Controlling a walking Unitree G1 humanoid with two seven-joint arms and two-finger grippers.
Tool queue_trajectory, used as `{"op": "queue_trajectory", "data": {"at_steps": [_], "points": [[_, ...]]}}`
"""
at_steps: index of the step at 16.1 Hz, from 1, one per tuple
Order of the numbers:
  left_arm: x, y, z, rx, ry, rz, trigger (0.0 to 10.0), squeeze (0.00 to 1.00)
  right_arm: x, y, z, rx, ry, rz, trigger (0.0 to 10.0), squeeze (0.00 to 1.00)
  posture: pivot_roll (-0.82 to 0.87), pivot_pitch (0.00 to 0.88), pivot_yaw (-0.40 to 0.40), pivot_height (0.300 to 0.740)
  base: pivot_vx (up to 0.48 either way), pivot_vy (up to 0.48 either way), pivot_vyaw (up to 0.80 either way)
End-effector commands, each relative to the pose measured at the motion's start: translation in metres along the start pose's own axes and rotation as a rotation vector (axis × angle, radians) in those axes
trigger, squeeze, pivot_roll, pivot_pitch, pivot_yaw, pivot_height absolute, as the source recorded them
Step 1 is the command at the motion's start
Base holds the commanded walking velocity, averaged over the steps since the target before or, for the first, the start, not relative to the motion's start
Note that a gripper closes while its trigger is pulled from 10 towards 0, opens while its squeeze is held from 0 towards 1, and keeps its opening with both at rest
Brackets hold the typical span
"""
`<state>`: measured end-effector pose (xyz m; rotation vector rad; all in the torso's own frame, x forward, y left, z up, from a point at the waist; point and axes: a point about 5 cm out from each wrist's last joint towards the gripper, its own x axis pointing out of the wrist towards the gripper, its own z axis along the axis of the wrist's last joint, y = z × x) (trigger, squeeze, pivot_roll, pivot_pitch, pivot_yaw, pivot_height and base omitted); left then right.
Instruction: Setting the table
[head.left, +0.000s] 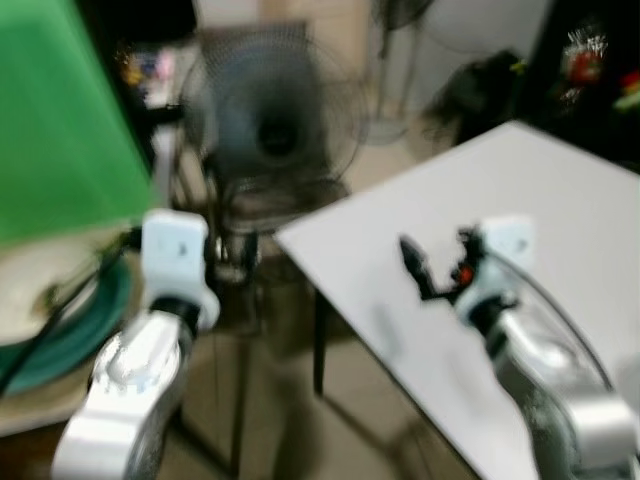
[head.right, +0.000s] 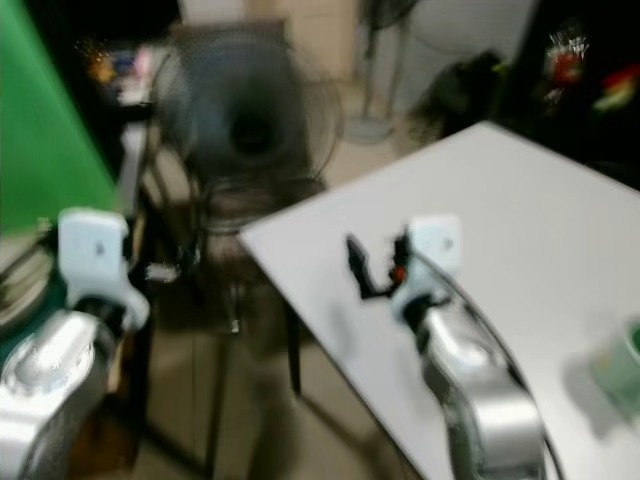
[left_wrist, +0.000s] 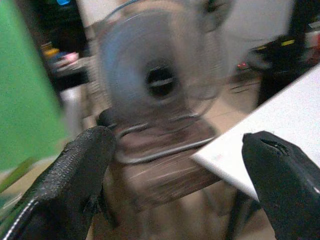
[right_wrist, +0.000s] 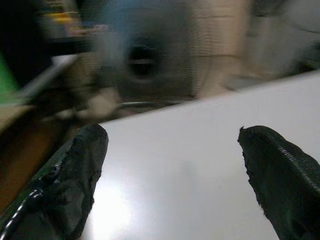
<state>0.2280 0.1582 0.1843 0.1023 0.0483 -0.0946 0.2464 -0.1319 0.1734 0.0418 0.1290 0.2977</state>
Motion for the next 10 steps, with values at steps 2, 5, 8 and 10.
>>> {"op": "queue_trajectory", "data": {"at_steps": [2, 5, 8, 10], "points": [[-0.0013, -0.0021, -0.0015, -0.010, 0.012, 0.007, 10.0, 0.00, 0.0011, -0.0017, 0.0047, -0.016, -0.014, 0.009, 10.0, 1.00, -0.07, 0.026, 0.011, 0.740, 0.000, 0.000, 0.80], [-0.0034, -0.0028, -0.0015, -0.008, 0.014, 0.009, 10.0, 0.00, 0.0035, 0.0001, 0.0038, -0.015, -0.013, 0.020, 10.0, 1.00, -0.06, 0.018, 0.010, 0.740, 0.000, 0.000, 0.80], [-0.0040, 0.0026, -0.0001, 0.004, 0.016, 0.017, 10.0, 0.00, 0.0021, 0.0028, -0.0008, 0.003, -0.007, 0.012, 10.0, 1.00, -0.04, 0.020, 0.032, 0.740, 0.000, 0.000, 0.80], [-0.0037, 0.0038, 0.0012, 0.009, 0.014, 0.015, 10.0, 0.00, 0.0018, 0.0028, -0.0018, 0.011, -0.007, 0.004, 10.0, 1.00, -0.04, 0.022, 0.038, 0.740, 0.000, 0.000, 0.80]]}}
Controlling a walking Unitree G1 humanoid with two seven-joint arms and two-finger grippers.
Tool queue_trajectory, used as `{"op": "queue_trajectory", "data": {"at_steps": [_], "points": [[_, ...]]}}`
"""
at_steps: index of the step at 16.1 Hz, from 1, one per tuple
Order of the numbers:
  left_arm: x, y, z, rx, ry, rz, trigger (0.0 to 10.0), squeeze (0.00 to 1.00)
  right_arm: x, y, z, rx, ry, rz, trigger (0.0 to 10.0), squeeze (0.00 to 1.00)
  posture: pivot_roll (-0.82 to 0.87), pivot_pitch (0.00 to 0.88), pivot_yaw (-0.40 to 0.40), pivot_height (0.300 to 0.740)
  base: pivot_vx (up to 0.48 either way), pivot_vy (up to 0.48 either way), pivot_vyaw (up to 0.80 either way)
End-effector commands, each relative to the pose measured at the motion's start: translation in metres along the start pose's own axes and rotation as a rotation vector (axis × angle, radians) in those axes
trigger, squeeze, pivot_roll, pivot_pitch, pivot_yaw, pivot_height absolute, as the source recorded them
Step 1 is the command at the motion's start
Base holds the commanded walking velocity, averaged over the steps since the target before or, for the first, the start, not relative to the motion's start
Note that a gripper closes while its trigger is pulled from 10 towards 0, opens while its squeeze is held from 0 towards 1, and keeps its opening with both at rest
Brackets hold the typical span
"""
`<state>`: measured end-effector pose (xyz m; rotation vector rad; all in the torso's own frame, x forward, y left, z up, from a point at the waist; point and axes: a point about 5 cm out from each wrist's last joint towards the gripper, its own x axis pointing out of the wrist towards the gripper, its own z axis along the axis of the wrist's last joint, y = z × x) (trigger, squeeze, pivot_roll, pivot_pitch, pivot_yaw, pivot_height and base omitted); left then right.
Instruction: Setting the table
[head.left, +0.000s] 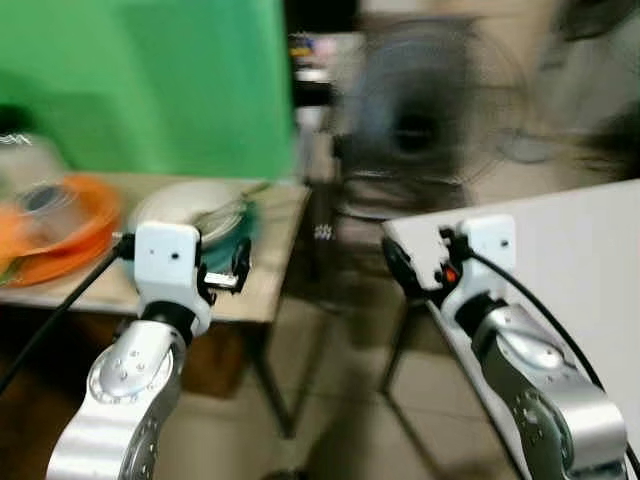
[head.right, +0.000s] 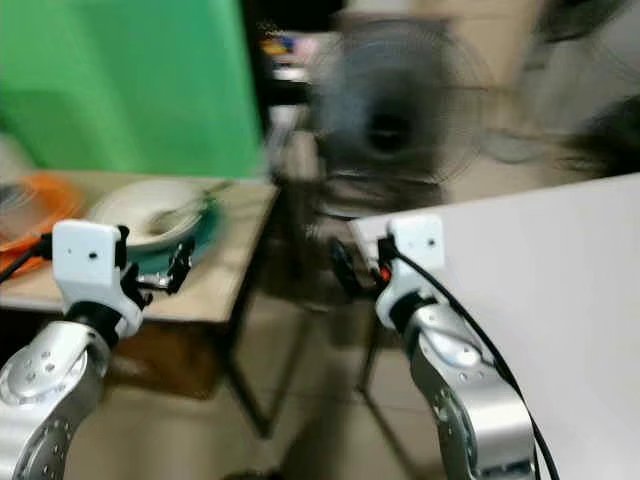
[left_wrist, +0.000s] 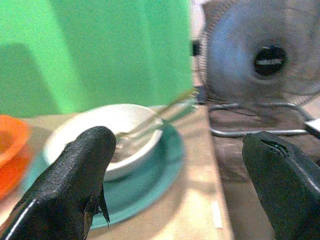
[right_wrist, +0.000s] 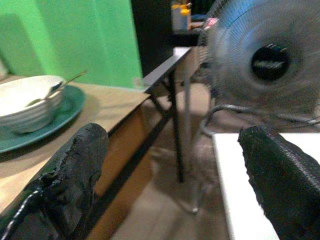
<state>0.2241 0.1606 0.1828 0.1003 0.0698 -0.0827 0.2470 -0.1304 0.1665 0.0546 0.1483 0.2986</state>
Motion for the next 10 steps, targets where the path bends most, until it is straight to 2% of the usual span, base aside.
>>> {"op": "queue_trajectory", "data": {"at_steps": [1, 3, 5, 10], "points": [[0.0013, 0.0025, 0.0045, 0.015, -0.010, 0.000, 10.0, 0.00, 0.0007, 0.0020, 0.0057, -0.004, -0.028, 0.001, 10.0, 1.00, -0.04, 0.022, 0.040, 0.740, 0.000, 0.244, 0.80], [0.0042, 0.0031, 0.0087, 0.021, -0.022, -0.007, 10.0, 0.00, 0.0025, 0.0013, 0.0085, 0.012, -0.043, -0.011, 10.0, 1.00, -0.03, 0.023, 0.039, 0.740, 0.000, 0.246, 0.00], [0.0040, 0.0064, 0.0088, 0.028, -0.022, -0.002, 10.0, 0.00, 0.0026, 0.0015, 0.0087, 0.021, -0.057, -0.014, 10.0, 0.00, -0.03, 0.021, 0.043, 0.740, 0.000, 0.244, 0.00], [0.0051, 0.0084, 0.0083, 0.042, -0.014, -0.010, 10.0, 0.00, 0.0083, -0.0013, 0.0111, -0.016, -0.113, -0.082, 10.0, 0.00, -0.03, 0.015, 0.047, 0.740, 0.000, 0.245, 0.00]]}}
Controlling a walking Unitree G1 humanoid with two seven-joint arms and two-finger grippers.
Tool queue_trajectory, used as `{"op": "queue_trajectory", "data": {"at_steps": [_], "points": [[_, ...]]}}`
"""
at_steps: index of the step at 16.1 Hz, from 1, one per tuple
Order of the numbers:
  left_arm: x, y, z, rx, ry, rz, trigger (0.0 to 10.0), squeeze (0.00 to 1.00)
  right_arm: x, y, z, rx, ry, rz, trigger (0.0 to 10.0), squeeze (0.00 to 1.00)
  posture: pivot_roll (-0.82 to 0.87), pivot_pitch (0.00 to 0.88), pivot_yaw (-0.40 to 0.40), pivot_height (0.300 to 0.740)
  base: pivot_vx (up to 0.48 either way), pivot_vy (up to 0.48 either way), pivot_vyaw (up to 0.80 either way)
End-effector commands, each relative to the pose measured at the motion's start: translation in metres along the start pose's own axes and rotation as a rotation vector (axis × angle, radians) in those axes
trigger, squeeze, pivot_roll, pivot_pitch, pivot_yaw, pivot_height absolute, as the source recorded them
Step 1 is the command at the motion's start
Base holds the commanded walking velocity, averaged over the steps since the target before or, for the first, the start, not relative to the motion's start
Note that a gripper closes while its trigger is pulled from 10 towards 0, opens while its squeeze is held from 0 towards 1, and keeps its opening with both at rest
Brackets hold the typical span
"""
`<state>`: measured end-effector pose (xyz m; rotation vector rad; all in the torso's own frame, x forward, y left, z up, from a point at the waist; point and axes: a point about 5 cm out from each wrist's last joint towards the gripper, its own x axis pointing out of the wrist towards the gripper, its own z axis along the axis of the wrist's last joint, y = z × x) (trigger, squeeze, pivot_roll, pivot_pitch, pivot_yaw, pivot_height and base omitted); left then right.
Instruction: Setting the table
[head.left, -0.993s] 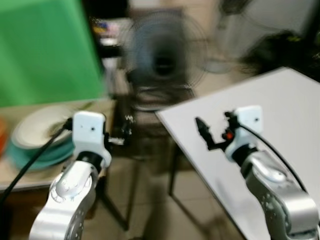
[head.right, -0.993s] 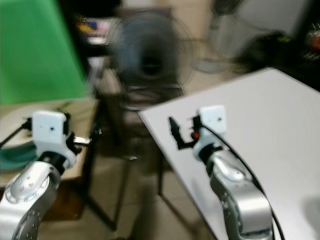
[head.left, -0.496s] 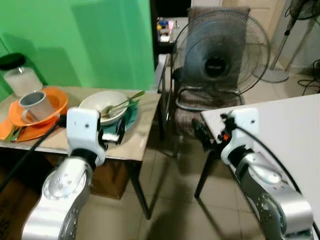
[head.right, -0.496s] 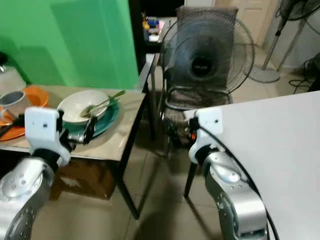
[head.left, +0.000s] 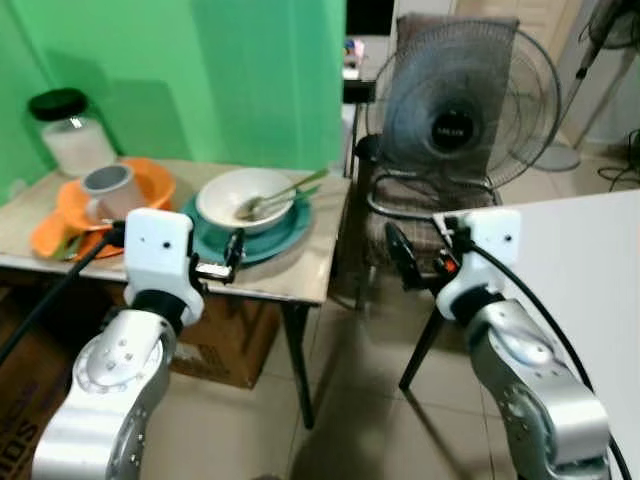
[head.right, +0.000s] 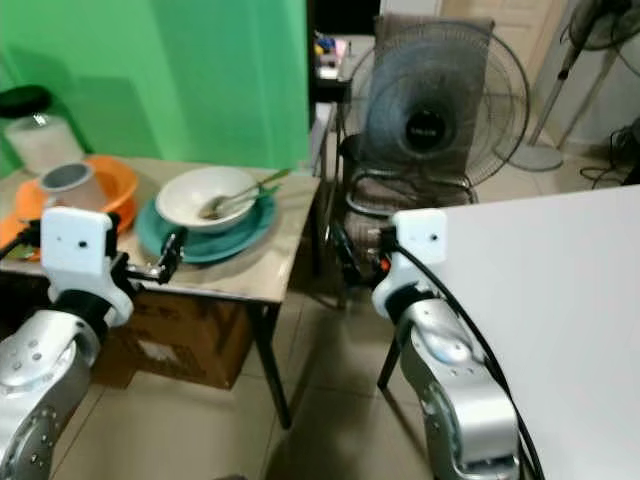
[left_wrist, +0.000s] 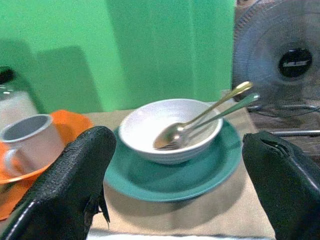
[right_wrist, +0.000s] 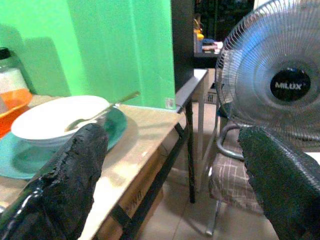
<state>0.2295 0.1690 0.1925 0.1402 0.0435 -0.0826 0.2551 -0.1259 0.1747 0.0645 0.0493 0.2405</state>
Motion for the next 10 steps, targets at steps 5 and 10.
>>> {"op": "queue_trajectory", "data": {"at_steps": [5, 10], "points": [[0.0034, -0.0046, 0.0001, -0.002, 0.005, -0.025, 10.0, 0.00, 0.0013, -0.0036, -0.0038, 0.044, 0.033, 0.005, 10.0, 0.00, -0.03, 0.014, 0.049, 0.740, 0.000, 0.099, 0.00], [0.0071, -0.0039, 0.0004, 0.013, 0.005, -0.007, 10.0, 0.00, 0.0035, 0.0039, -0.0041, 0.070, 0.036, 0.044, 10.0, 0.00, -0.03, 0.015, 0.046, 0.740, 0.000, 0.000, 0.00]]}}
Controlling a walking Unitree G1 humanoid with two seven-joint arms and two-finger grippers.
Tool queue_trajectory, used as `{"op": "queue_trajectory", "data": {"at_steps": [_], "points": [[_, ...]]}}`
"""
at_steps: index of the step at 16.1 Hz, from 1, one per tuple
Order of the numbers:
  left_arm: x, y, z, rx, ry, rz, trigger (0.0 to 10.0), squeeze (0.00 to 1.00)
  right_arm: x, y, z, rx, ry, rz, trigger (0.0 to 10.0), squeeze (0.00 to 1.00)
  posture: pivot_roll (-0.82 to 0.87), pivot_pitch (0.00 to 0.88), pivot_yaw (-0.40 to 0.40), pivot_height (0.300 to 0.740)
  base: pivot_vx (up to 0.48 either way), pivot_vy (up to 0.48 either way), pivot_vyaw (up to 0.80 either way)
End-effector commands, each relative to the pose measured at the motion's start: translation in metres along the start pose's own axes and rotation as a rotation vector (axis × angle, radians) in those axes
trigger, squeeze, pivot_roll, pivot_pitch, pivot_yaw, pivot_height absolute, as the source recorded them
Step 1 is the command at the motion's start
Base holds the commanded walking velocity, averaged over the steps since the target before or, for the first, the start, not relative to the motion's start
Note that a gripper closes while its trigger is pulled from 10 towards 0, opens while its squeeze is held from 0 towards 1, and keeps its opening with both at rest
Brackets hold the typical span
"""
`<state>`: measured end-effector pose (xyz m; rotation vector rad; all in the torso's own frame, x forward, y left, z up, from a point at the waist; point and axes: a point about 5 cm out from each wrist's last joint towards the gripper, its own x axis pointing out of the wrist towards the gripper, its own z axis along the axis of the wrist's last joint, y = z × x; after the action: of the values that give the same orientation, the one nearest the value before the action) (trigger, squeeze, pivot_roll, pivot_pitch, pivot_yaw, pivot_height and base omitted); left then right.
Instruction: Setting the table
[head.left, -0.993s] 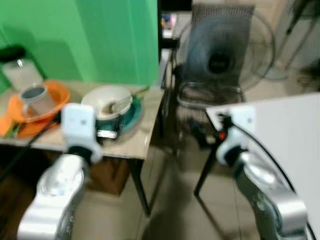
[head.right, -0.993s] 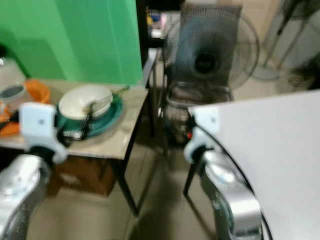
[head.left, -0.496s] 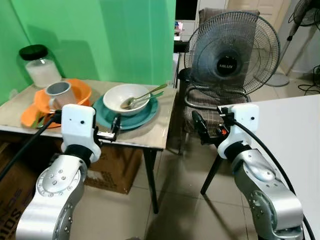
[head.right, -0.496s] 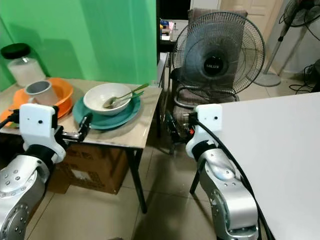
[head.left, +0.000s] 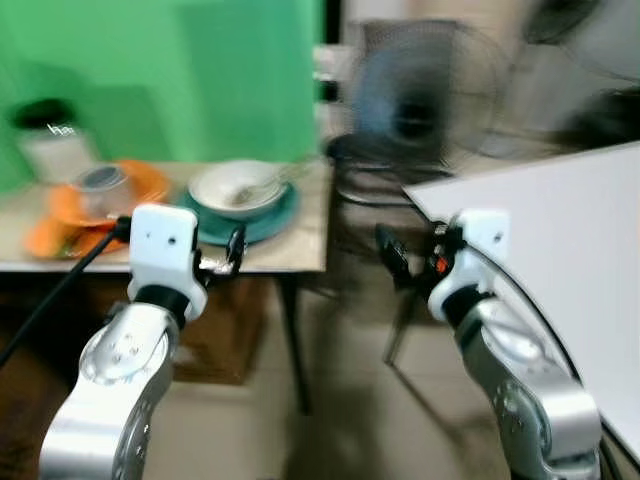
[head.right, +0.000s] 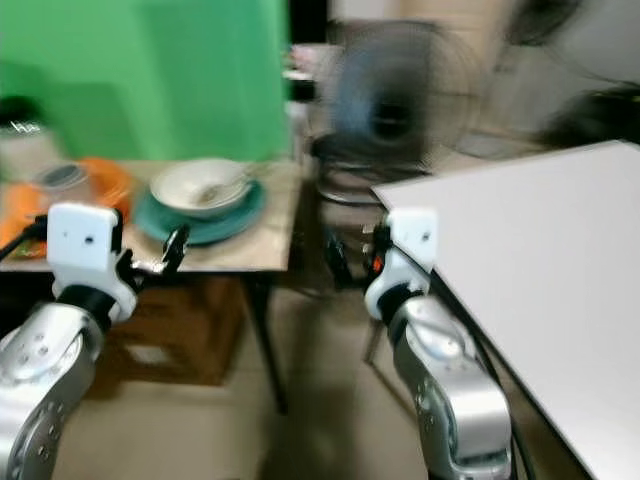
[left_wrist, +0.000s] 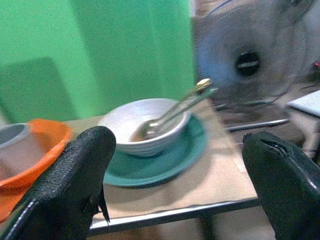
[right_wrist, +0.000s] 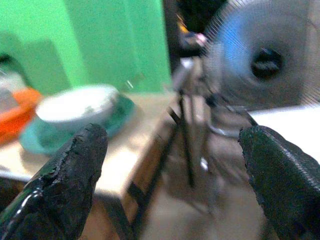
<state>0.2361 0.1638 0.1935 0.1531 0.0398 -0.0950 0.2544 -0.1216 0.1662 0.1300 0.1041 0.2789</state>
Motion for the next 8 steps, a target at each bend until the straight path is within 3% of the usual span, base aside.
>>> {"op": "queue_trajectory", "data": {"at_steps": [1, 8], "points": [[0.0001, 0.0006, -0.0015, 0.000, 0.009, 0.005, 10.0, 0.00, 0.0026, 0.0004, 0.0048, -0.001, -0.011, 0.006, 10.0, 0.00, -0.03, 0.015, 0.046, 0.740, 0.000, 0.000, 0.00], [0.0003, 0.0001, -0.0019, -0.013, 0.007, -0.004, 10.0, 0.00, 0.0061, 0.0015, 0.0025, -0.011, 0.005, 0.016, 10.0, 0.00, -0.03, 0.000, 0.038, 0.740, 0.227, 0.000, 0.00]]}}
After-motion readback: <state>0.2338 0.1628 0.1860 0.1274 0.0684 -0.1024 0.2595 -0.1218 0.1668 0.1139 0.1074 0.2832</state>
